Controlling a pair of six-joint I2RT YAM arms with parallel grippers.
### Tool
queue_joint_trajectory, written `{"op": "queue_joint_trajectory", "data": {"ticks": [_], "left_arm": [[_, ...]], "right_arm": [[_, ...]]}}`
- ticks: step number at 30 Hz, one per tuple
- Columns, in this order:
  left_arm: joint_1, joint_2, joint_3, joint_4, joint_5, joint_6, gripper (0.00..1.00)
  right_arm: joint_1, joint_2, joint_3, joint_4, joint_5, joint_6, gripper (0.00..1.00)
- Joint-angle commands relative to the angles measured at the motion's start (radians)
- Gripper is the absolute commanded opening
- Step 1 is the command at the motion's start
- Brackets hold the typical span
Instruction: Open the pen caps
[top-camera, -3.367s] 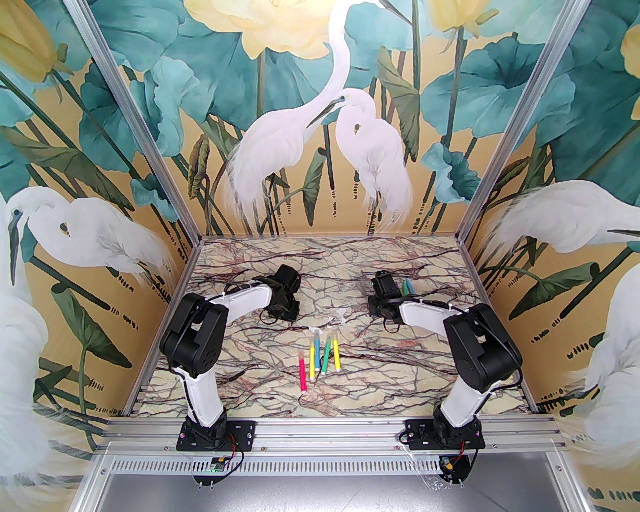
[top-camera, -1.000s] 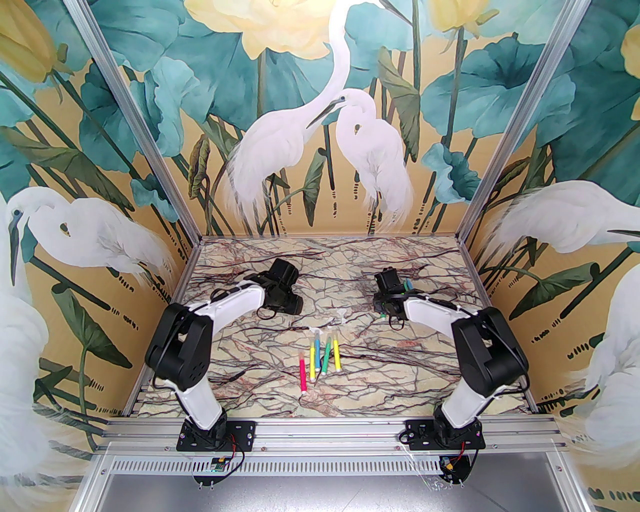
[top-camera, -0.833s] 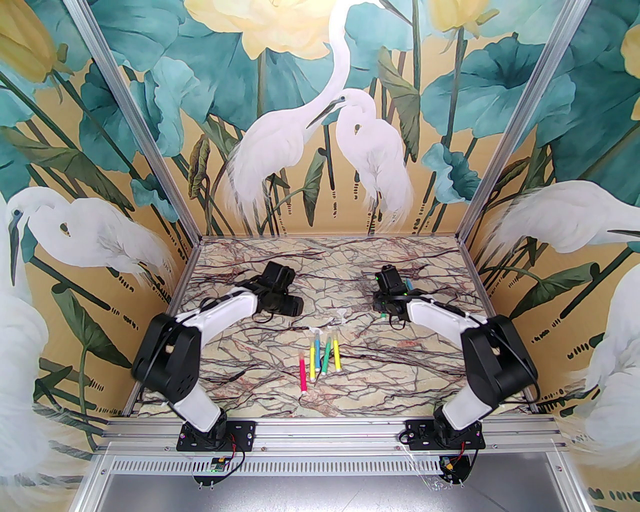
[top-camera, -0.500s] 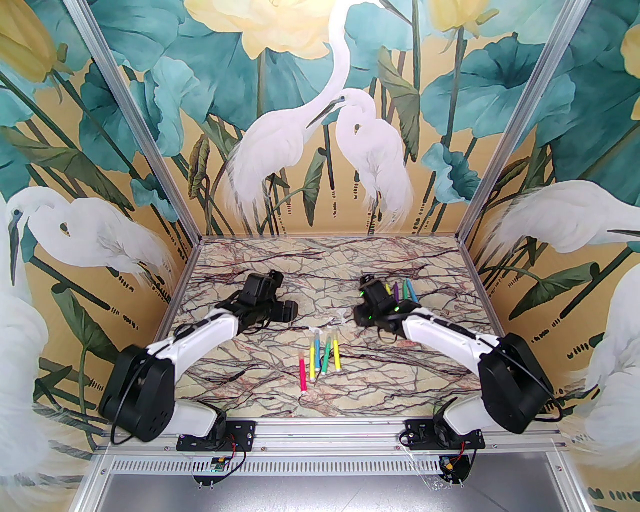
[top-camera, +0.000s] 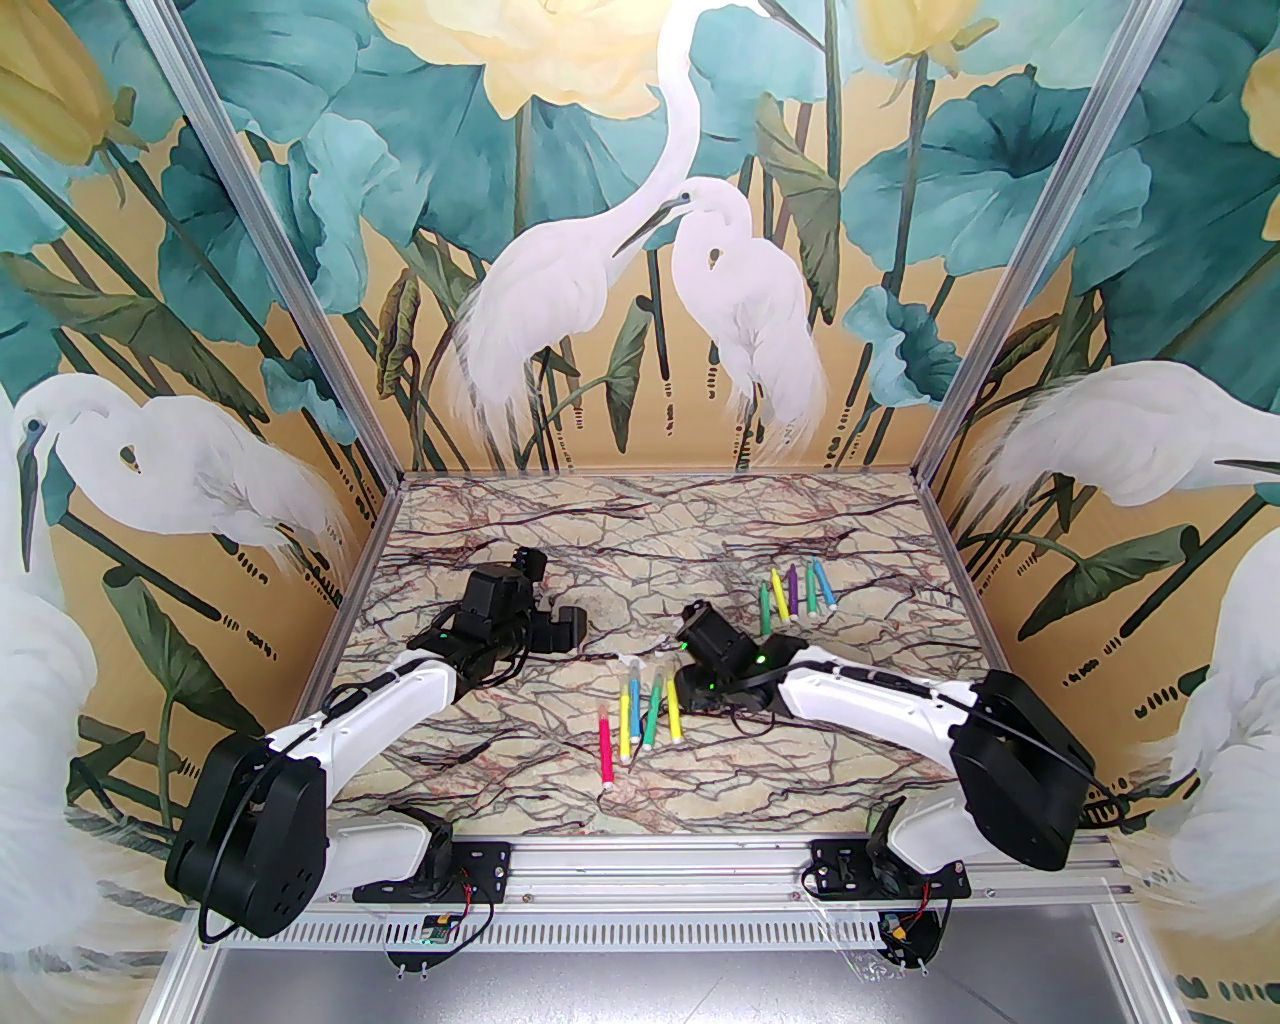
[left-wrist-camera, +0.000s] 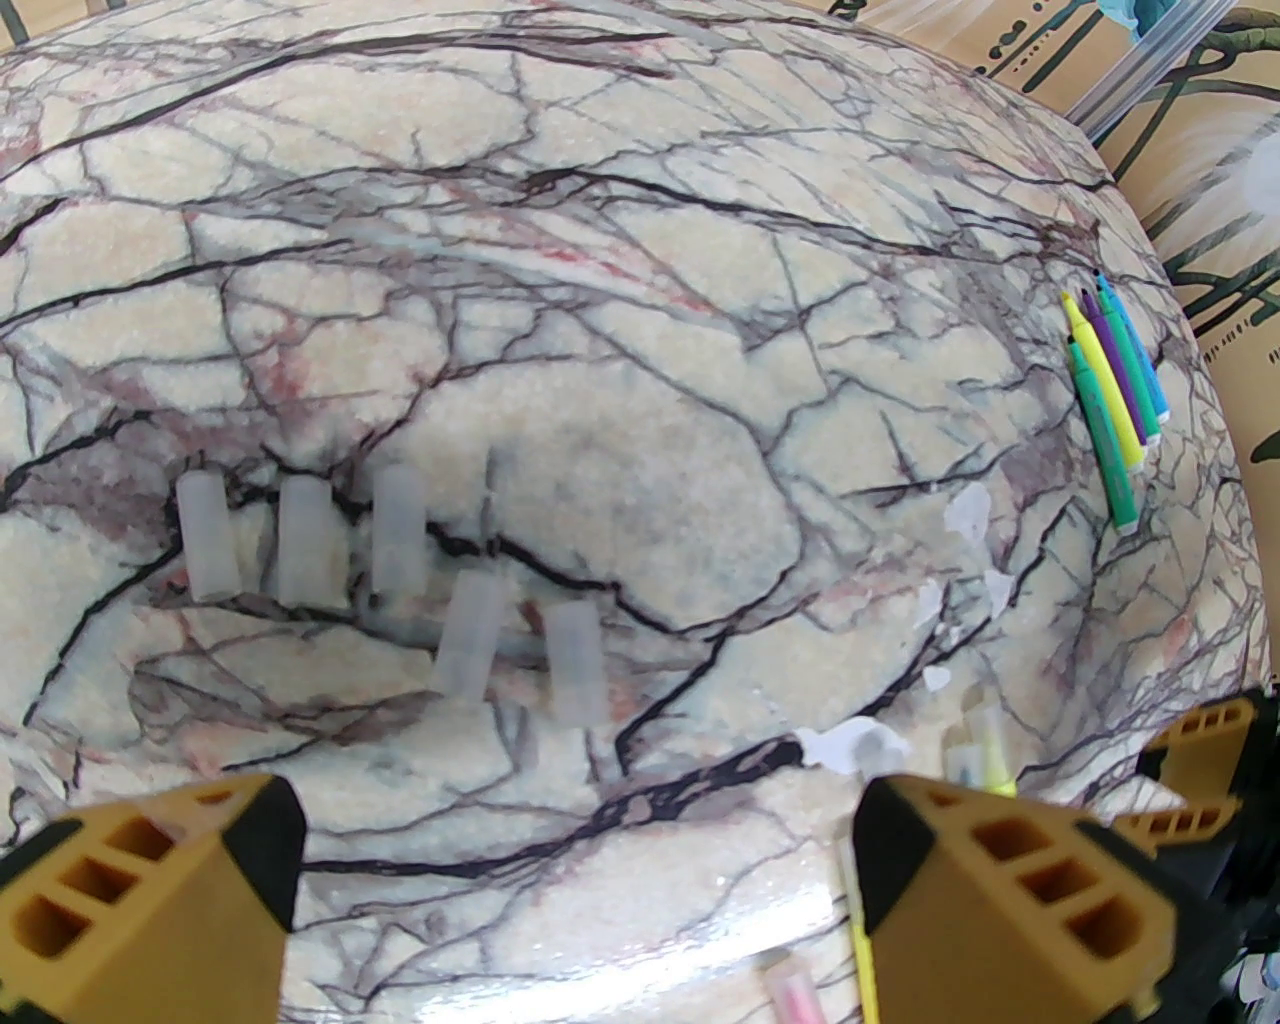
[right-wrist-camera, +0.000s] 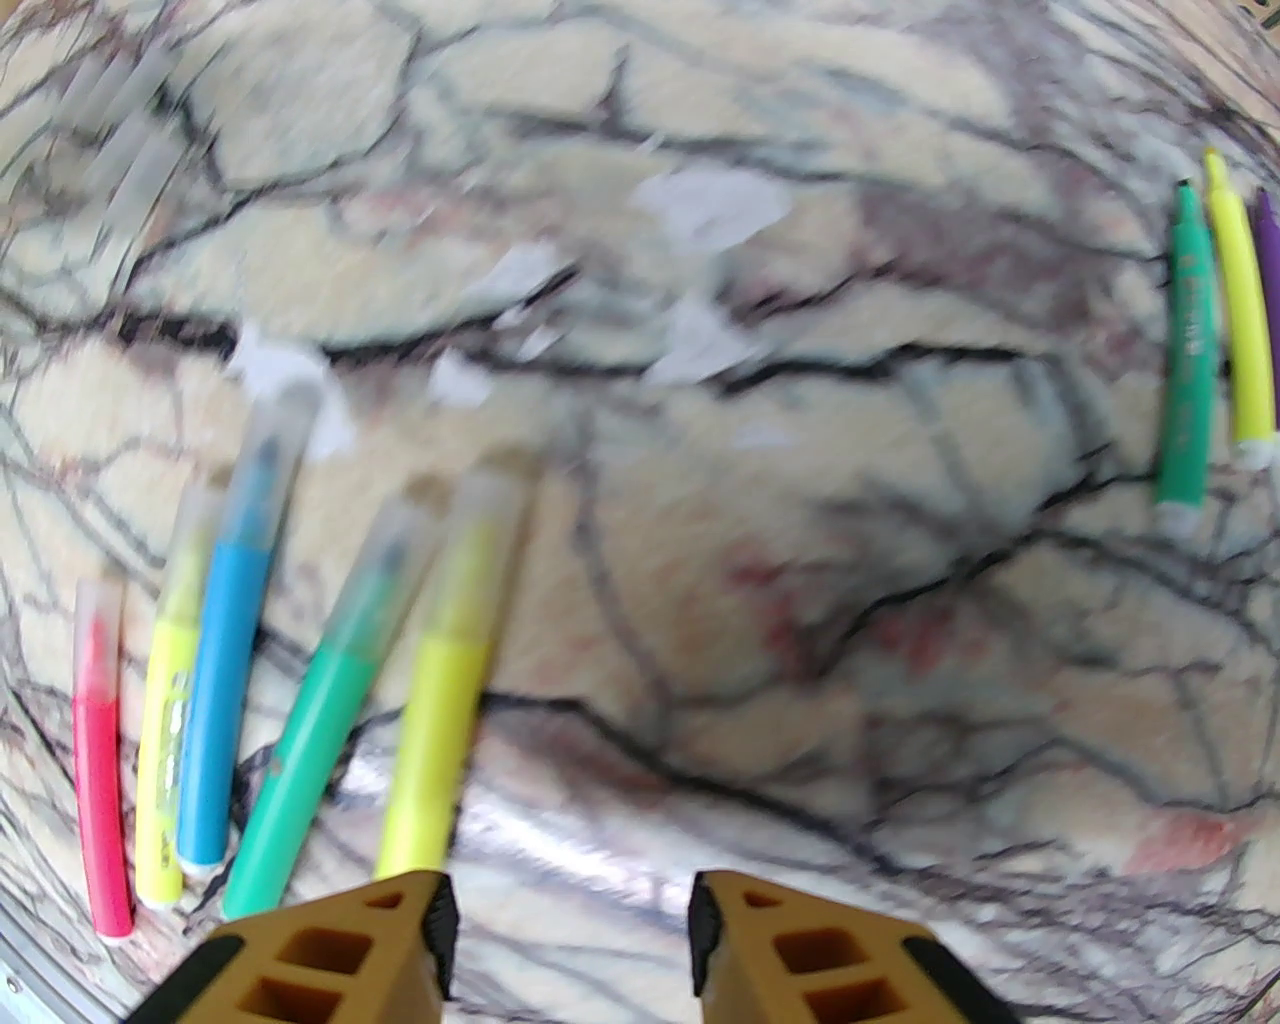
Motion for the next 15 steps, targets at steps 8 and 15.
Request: {"op": "queue_joint_trajectory", "data": {"ticks": [8,15], "left_arm": [[0.015,-0.029,-0.021,0.036,-0.006,-0.005,0.97],[0.019,-0.032,-0.023,0.034,-0.006,-0.003,0.97]], "right_arm": [[0.07,0.12,0.048,0.008,-0.032,0.061,0.46],[0.081,0.162,0.067,0.008,-0.031,0.065,0.45]]}}
